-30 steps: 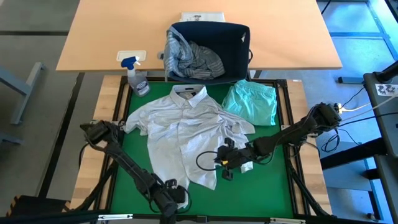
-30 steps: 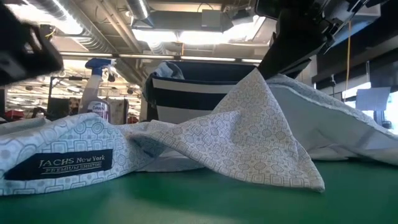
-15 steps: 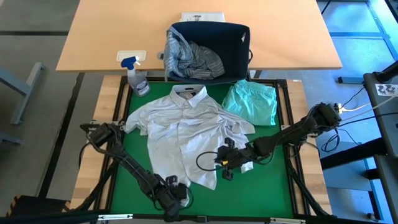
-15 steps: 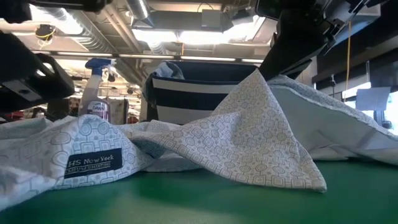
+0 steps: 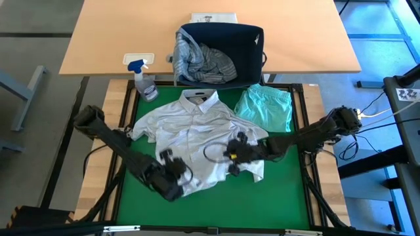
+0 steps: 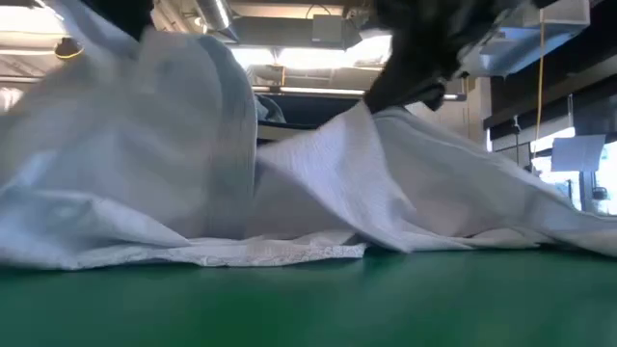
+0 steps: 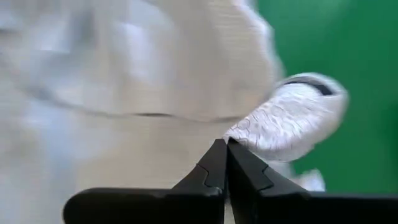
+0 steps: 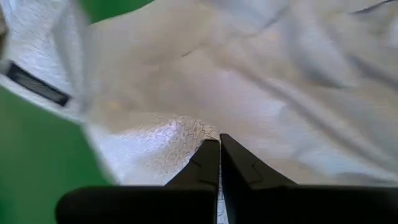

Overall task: Fold laundry
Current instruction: Fold the white polo shirt

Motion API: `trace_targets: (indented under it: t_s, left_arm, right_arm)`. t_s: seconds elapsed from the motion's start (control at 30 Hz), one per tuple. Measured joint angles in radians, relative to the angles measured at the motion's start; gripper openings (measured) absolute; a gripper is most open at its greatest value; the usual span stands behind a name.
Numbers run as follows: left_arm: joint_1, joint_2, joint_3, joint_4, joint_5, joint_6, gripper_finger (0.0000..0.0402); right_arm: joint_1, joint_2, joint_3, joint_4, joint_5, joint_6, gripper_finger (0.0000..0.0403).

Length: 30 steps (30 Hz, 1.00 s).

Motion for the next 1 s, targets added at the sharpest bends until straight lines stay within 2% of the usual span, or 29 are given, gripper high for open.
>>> trace_targets:
  t_s: [0.17,0.27,0.4,0.5,0.63,0.73,0.8,0.93,1.0]
  left_arm:
    - [0.063,-0.012,-0.002,-0.199,-0.160,-0.033,0.0002]
    - [0.103,-0.007,-0.039,-0.190,-0.189,-0.027,0.0002]
    - [0.146,-0.005,-0.078,-0.173,-0.102,-0.004,0.0015]
    - [0.158,-0.005,-0.077,-0.175,-0.038,0.001,0.0046]
    - [0.156,-0.011,-0.018,-0.162,0.093,0.022,0.0092]
    - [0.127,-0.013,0.045,-0.104,0.127,0.027,0.0117]
    - [0.098,-0.013,0.071,-0.039,0.130,0.031,0.0129]
    - [0.039,-0.009,0.057,0.190,0.133,0.046,0.0138]
    - [0.020,0.007,0.045,0.189,0.127,0.008,0.0138]
  right_arm:
    - [-0.102,0.020,0.000,0.007,0.044,0.002,0.0003]
    - [-0.156,0.040,0.000,0.019,0.032,0.023,0.0003]
    - [-0.213,0.051,0.000,0.013,-0.025,0.063,0.0015]
    - [-0.233,0.048,0.000,0.011,-0.069,0.055,0.0051]
    - [-0.237,-0.006,0.021,-0.088,-0.249,0.057,0.0113]
    - [-0.196,-0.061,0.046,-0.214,-0.369,0.060,0.0150]
    - [-0.136,-0.095,0.051,-0.267,-0.378,0.063,0.0167]
    - [0.020,-0.118,0.053,-0.288,-0.277,0.110,0.0180]
    - [0.096,-0.096,0.053,-0.291,-0.192,0.143,0.0181]
